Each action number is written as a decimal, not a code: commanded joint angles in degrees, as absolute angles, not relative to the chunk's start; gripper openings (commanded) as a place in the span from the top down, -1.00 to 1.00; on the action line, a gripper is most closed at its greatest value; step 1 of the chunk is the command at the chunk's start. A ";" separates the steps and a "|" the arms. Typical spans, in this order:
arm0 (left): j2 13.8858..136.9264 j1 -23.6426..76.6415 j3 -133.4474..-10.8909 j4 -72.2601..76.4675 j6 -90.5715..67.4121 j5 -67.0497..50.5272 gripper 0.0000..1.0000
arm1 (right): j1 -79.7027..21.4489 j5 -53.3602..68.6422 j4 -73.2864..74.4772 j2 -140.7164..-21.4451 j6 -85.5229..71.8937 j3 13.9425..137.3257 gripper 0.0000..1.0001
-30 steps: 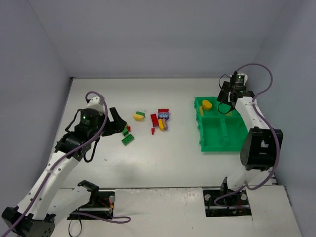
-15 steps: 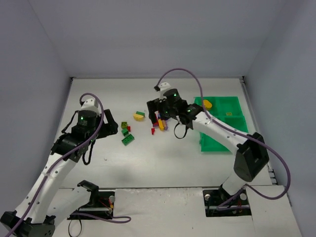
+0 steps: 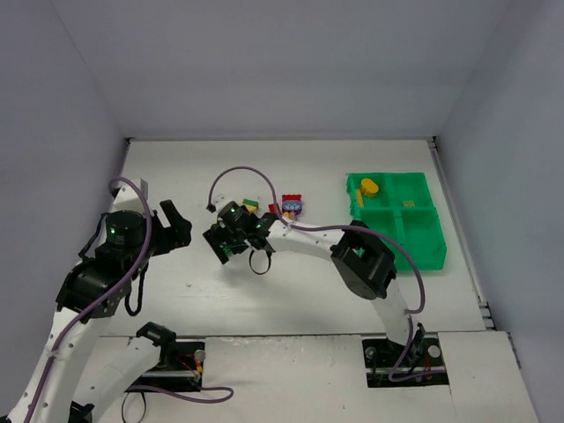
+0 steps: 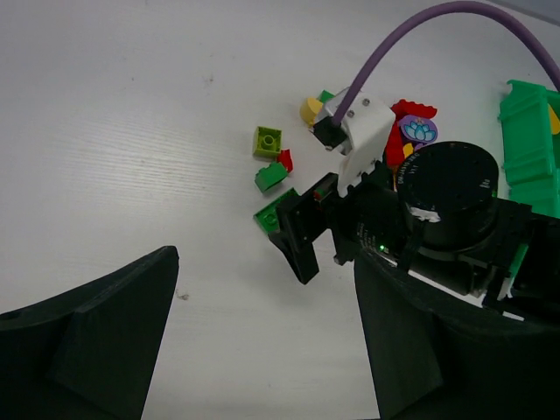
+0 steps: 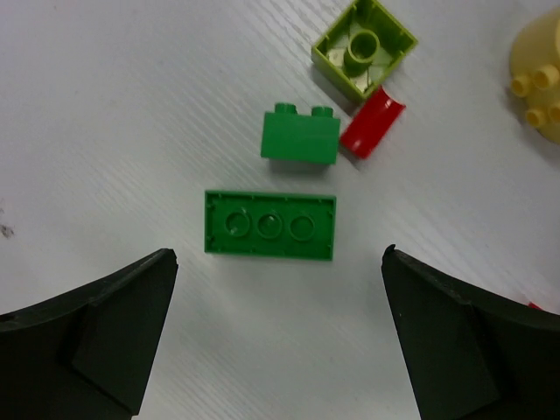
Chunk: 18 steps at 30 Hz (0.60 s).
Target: Sort the legos into containers by color
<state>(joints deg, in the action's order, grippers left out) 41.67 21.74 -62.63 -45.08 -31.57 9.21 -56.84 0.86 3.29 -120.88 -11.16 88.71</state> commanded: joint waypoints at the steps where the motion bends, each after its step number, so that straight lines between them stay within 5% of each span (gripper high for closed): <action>1: 41.57 21.45 -64.60 -46.23 -30.59 10.46 -0.50 | -58.44 -4.56 0.79 -122.85 -13.44 95.09 -1.00; 18: 41.40 21.45 -63.81 -46.58 -29.79 10.28 -0.50 | -60.64 -12.57 5.89 -131.05 -16.00 100.29 -0.95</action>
